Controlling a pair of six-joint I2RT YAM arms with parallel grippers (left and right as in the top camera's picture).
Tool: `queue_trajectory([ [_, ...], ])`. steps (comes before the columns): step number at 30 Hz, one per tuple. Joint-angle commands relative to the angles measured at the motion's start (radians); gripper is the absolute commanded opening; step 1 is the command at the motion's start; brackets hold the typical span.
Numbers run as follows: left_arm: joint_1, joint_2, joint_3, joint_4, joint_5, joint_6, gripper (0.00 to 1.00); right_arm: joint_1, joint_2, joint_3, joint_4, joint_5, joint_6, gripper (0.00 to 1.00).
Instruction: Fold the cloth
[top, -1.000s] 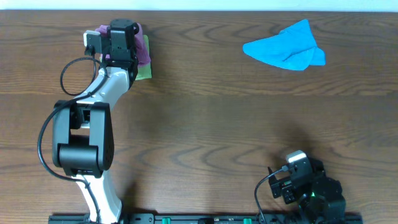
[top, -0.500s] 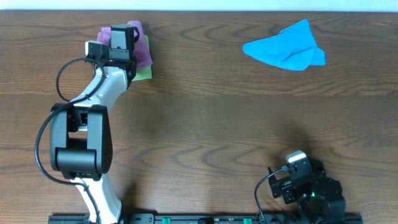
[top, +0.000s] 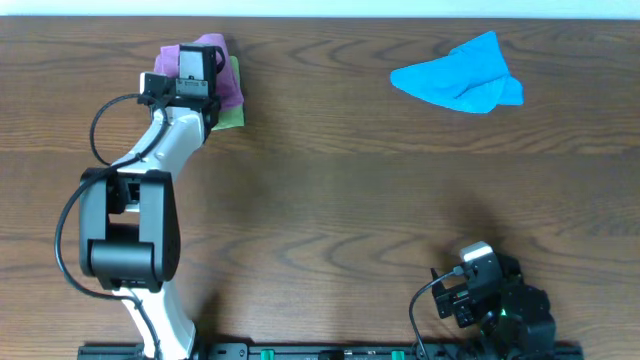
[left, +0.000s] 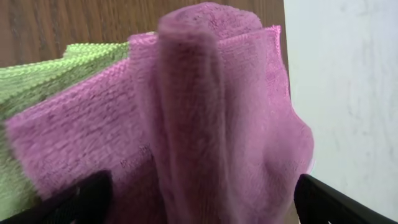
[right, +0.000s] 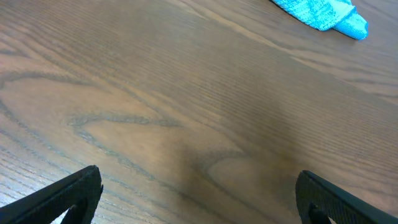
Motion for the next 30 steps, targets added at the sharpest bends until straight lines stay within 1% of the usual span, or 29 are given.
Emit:
queue_trajectory([
  [1,0.007,-0.087,0.02,-0.045,-0.006,0.01,0.95,-0.002,-0.001,-0.003,-0.001,-0.003,-0.013,0.99],
  [7,0.007,-0.212,0.02,-0.227,-0.024,0.01,0.95,-0.002,-0.001,-0.003,-0.001,-0.003,-0.013,0.99],
  [10,0.007,-0.302,0.02,-0.372,0.007,0.016,0.95,-0.002,-0.001,-0.003,-0.001,-0.003,-0.013,0.99],
  [13,0.006,-0.414,0.02,-0.572,0.055,0.093,0.95,-0.002,-0.001,-0.003,-0.001,-0.003,-0.013,0.99],
  [14,0.006,-0.452,0.02,-0.639,0.06,0.124,0.95,-0.002,-0.001,-0.003,-0.001,-0.003,-0.013,0.99],
  [15,0.006,-0.528,0.02,-0.752,0.058,0.195,0.95,-0.002,-0.001,-0.003,-0.001,-0.003,-0.013,0.99],
  [16,0.006,-0.578,0.02,-0.816,0.058,0.269,0.95,-0.002,-0.001,-0.003,-0.001,-0.003,-0.013,0.99],
  [19,0.006,-0.695,0.02,-0.942,0.061,0.477,0.95,-0.002,-0.001,-0.003,-0.001,-0.003,-0.013,0.99],
  [22,0.006,-0.787,0.02,-1.025,0.085,0.638,0.95,-0.002,-0.001,-0.003,-0.001,-0.003,-0.013,0.99],
  [27,0.006,-0.868,0.0,-1.147,0.076,0.808,0.95,-0.002,-0.001,-0.003,-0.001,-0.003,-0.013,0.99],
  [29,0.006,-0.903,-0.058,-1.202,0.075,0.848,0.95,-0.002,-0.001,-0.003,-0.001,-0.003,-0.013,0.99],
  [30,0.006,-0.931,-0.111,-1.205,0.06,0.878,0.95,-0.002,-0.001,-0.003,-0.001,-0.003,-0.013,0.99],
])
